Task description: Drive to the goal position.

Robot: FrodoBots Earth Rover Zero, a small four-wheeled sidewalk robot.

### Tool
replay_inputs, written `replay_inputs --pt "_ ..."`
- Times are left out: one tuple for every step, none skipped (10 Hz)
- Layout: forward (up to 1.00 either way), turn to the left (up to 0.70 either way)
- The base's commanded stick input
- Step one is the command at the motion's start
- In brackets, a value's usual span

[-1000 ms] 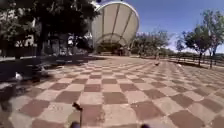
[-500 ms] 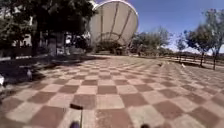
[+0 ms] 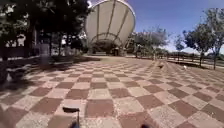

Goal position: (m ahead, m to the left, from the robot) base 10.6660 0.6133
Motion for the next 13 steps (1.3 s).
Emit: replay_inputs --pt "1.00 0.00" --pt "1.00 0.00" --pt "1.00 0.00" --pt "1.00 0.00" --pt "1.00 0.00" --pt "1.00 0.00" --pt "1.00 0.00" --pt "1.00 0.00" --pt "1.00 0.00" --pt "1.00 0.00" --pt "1.00 0.00" --pt "1.00 0.00" --pt "1.00 0.00"
